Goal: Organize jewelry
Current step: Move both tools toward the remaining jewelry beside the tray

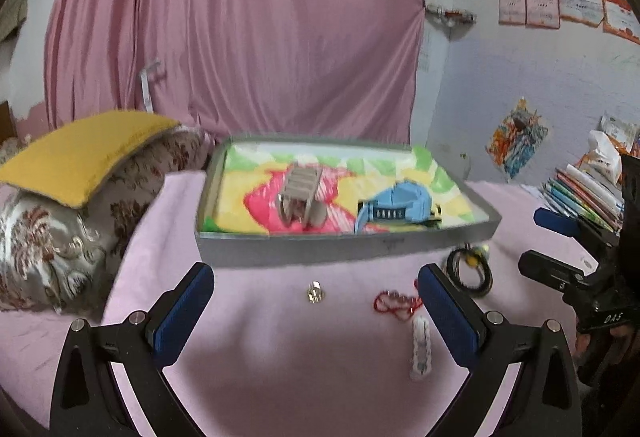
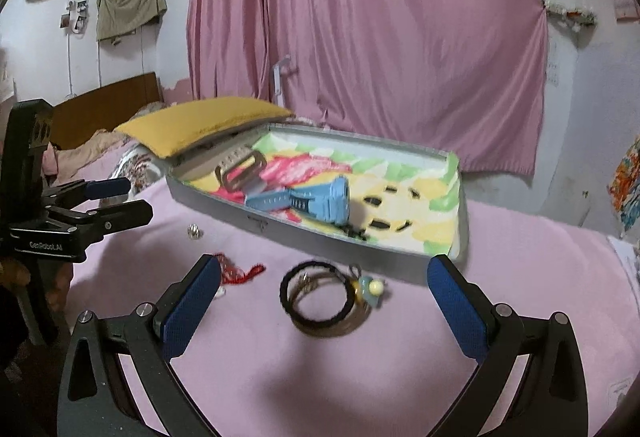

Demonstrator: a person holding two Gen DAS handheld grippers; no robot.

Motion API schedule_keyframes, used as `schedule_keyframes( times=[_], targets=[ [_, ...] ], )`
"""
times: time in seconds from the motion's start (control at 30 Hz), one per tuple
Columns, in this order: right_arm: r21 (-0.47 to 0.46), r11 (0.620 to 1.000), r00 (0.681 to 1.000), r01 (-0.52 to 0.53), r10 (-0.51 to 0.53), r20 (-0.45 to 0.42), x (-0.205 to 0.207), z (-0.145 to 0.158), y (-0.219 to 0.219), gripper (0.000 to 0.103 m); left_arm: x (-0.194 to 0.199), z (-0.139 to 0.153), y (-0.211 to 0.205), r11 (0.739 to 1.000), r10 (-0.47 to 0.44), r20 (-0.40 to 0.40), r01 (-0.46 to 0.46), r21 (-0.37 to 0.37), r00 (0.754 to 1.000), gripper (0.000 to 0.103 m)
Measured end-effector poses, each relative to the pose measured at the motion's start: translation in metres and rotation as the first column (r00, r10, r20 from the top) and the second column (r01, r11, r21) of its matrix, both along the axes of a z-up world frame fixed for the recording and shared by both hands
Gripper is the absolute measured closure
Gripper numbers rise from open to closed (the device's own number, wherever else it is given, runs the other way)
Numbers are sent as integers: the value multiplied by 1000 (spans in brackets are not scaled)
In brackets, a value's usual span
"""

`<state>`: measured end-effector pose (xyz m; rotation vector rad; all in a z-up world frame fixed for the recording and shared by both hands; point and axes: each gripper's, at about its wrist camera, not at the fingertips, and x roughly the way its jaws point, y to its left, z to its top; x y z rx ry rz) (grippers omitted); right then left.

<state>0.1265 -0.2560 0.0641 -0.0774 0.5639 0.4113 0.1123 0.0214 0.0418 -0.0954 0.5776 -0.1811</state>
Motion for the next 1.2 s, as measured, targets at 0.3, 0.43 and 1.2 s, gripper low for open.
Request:
schedule_keyframes(
  times=[0.3,0.43,1.2],
  targets=[
    [63,998,979,-1,14,-204,19,-28,-9,2,15,-20,-4,998,-40,-160,32,-49,986,1],
    [45,999,979,2,7,-202,19,-31,-10,9,19,-25,-8,997,-61,-184,52,-52,981,1],
    [-68,995,970,-67,49,-236,37,-35,10,68,48,-35,-15,998,-44,-260,31,-54,965,61]
  ],
)
